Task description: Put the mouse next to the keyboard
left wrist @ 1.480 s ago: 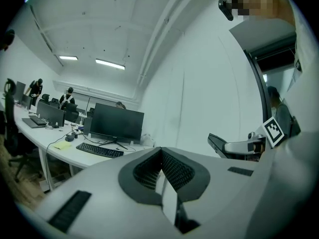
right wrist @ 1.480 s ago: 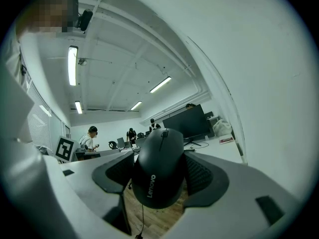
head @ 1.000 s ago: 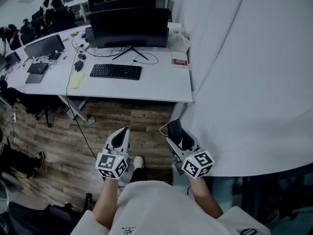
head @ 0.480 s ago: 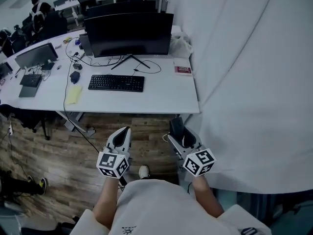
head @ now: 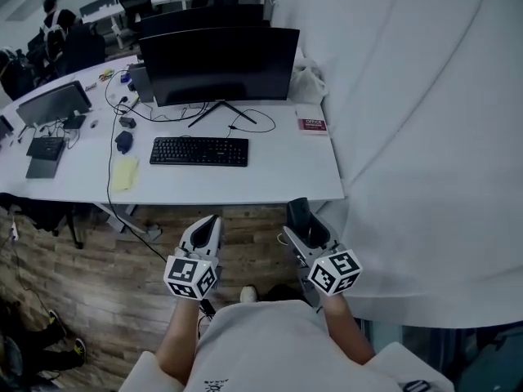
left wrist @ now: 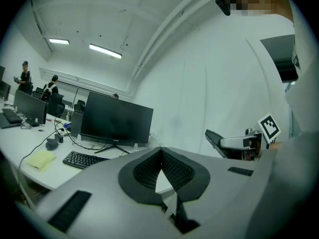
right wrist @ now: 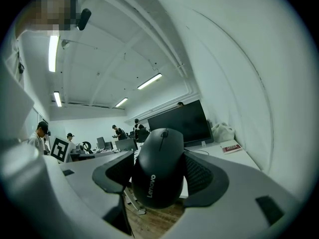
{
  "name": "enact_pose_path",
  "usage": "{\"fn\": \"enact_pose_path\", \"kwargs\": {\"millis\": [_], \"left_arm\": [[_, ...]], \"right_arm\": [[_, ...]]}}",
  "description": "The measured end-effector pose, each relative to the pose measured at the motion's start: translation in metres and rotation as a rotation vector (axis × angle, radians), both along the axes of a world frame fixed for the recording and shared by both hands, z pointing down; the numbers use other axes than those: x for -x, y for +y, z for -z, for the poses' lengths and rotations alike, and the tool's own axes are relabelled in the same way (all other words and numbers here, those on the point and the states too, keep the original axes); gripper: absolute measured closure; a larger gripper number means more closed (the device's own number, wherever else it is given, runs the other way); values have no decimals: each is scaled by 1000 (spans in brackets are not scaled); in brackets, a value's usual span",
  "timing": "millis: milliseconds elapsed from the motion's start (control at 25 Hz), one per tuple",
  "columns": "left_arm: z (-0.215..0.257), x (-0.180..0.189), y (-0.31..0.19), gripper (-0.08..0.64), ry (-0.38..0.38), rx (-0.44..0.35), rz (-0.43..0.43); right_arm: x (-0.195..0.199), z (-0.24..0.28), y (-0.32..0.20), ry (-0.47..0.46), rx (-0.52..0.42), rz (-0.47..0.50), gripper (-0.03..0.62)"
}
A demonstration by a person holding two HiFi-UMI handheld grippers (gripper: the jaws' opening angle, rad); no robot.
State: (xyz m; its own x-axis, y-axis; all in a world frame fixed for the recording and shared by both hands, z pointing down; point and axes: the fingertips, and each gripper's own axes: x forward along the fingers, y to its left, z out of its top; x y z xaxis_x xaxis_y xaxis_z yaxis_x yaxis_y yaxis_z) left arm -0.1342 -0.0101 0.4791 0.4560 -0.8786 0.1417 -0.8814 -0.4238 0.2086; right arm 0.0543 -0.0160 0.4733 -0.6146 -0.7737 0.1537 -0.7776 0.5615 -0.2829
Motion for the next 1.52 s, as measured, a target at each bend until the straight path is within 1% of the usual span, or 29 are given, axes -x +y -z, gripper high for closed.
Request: {"fn": "enact_pose_path", "kwargs": {"millis": [160, 400, 640, 920, 1160, 1520], "left_arm": [[-2, 6, -15, 555, 15, 4, -9], [-8, 3, -30, 554, 38, 13, -29], [-18, 3, -51, 555, 51, 25, -22], [-18, 2, -95, 555, 41, 27, -10], [-20, -8, -144, 555, 27, 31, 12], [-32, -26, -209, 555, 10, 59, 63]], "right_arm": [[9, 1, -10, 17, 3, -5, 276], [11, 1, -26, 58, 16, -22, 276], [11, -10, -56, 75, 28, -22, 276], [9, -23, -109, 81, 40, -26, 276], [4, -47, -161, 106, 73, -5, 276], [-6, -81, -237, 130, 130, 39, 276]]}}
